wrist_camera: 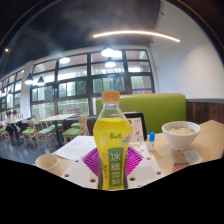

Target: Pour water

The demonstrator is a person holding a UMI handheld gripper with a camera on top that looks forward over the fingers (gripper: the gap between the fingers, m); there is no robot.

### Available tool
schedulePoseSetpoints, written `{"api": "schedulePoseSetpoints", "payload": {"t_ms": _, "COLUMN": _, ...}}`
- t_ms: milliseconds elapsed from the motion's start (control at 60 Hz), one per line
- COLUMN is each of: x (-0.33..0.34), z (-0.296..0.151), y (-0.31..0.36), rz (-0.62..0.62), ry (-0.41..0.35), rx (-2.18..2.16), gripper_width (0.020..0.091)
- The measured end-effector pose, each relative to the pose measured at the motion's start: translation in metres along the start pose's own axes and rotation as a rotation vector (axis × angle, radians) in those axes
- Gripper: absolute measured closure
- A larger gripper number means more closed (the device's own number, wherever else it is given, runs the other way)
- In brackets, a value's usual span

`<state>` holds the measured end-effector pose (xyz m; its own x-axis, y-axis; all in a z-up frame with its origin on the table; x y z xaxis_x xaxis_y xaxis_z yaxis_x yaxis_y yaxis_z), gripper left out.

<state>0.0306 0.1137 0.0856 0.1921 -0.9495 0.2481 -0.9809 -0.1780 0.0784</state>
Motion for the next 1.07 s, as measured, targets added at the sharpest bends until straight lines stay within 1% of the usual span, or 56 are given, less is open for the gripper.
{"api": "schedulePoseSetpoints", "payload": {"t_ms": 50, "x": -0.003, "z": 0.011, "y": 0.001, "rz": 0.003, "ry": 0.020, "rx": 0.022, "gripper_width": 0.0820}}
{"api": "schedulePoseSetpoints", "payload": {"t_ms": 67, "x": -0.003, "z": 0.009, "y": 0.002, "rz": 0.000, "ry": -0.006, "rx": 0.024, "gripper_width": 0.0819}}
{"api": "schedulePoseSetpoints", "payload": {"t_ms": 83, "x": -0.003, "z": 0.011, "y": 0.011, "rz": 0.001, "ry": -0.012, "rx": 0.034, "gripper_width": 0.0821}}
{"api": "schedulePoseSetpoints", "payload": {"t_ms": 117, "x": -0.003, "z": 0.010, "y": 0.001, "rz": 0.003, "ry": -0.011, "rx": 0.053, "gripper_width": 0.0821}}
{"api": "schedulePoseSetpoints", "payload": {"t_ms": 200, "x": 0.000, "z": 0.014, "y": 0.003, "rz": 0.015, "ry": -0.030, "rx": 0.062, "gripper_width": 0.0819}}
{"api": "schedulePoseSetpoints", "payload": {"t_ms": 250, "x": 0.001, "z": 0.015, "y": 0.003, "rz": 0.016, "ry": -0.033, "rx": 0.055, "gripper_width": 0.0796}}
{"api": "schedulePoseSetpoints", "payload": {"t_ms": 267, "x": 0.003, "z": 0.013, "y": 0.011, "rz": 0.017, "ry": -0.034, "rx": 0.052, "gripper_width": 0.0764}}
{"api": "schedulePoseSetpoints", "payload": {"t_ms": 283, "x": 0.004, "z": 0.012, "y": 0.010, "rz": 0.014, "ry": -0.037, "rx": 0.049, "gripper_width": 0.0749}}
{"api": "schedulePoseSetpoints", "payload": {"t_ms": 333, "x": 0.004, "z": 0.011, "y": 0.005, "rz": 0.009, "ry": -0.032, "rx": 0.045, "gripper_width": 0.0632}}
{"api": "schedulePoseSetpoints", "payload": {"t_ms": 400, "x": 0.005, "z": 0.012, "y": -0.003, "rz": 0.000, "ry": 0.020, "rx": 0.038, "gripper_width": 0.0537}}
{"api": "schedulePoseSetpoints", "payload": {"t_ms": 433, "x": 0.010, "z": 0.009, "y": -0.006, "rz": -0.005, "ry": 0.040, "rx": 0.028, "gripper_width": 0.0401}}
{"api": "schedulePoseSetpoints", "payload": {"t_ms": 467, "x": 0.019, "z": 0.004, "y": -0.010, "rz": -0.004, "ry": 0.036, "rx": 0.023, "gripper_width": 0.0255}}
{"api": "schedulePoseSetpoints", "payload": {"t_ms": 483, "x": 0.024, "z": 0.000, "y": -0.012, "rz": -0.001, "ry": 0.026, "rx": 0.019, "gripper_width": 0.0243}}
{"api": "schedulePoseSetpoints", "payload": {"t_ms": 500, "x": 0.030, "z": -0.002, "y": -0.015, "rz": 0.011, "ry": 0.017, "rx": 0.019, "gripper_width": 0.0251}}
{"api": "schedulePoseSetpoints", "payload": {"t_ms": 533, "x": 0.046, "z": -0.004, "y": -0.010, "rz": 0.031, "ry": 0.001, "rx": 0.020, "gripper_width": 0.0292}}
{"api": "schedulePoseSetpoints", "payload": {"t_ms": 600, "x": 0.074, "z": -0.022, "y": -0.019, "rz": 0.042, "ry": -0.004, "rx": 0.044, "gripper_width": 0.0281}}
{"api": "schedulePoseSetpoints", "payload": {"t_ms": 617, "x": 0.081, "z": -0.017, "y": -0.002, "rz": 0.045, "ry": -0.005, "rx": 0.050, "gripper_width": 0.0280}}
{"api": "schedulePoseSetpoints", "payload": {"t_ms": 733, "x": 0.140, "z": -0.031, "y": 0.012, "rz": 0.058, "ry": 0.009, "rx": 0.084, "gripper_width": 0.0278}}
{"api": "schedulePoseSetpoints", "payload": {"t_ms": 800, "x": 0.176, "z": -0.030, "y": 0.021, "rz": 0.067, "ry": 0.003, "rx": 0.086, "gripper_width": 0.0279}}
{"api": "schedulePoseSetpoints", "payload": {"t_ms": 983, "x": 0.270, "z": -0.023, "y": 0.059, "rz": 0.009, "ry": 0.011, "rx": 0.055, "gripper_width": 0.0275}}
{"api": "schedulePoseSetpoints", "payload": {"t_ms": 1067, "x": 0.305, "z": -0.018, "y": 0.076, "rz": -0.032, "ry": -0.002, "rx": 0.045, "gripper_width": 0.0278}}
Point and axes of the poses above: the point between the fingertips, and its own axes, seen from behind it with the camera up: y to the left, z down, x backward, against the way the camera looks, the point moved 10 cm from there along x, backward, against the way the camera looks, and after that the axes turned 10 degrees about y, right-handed, at the moved point
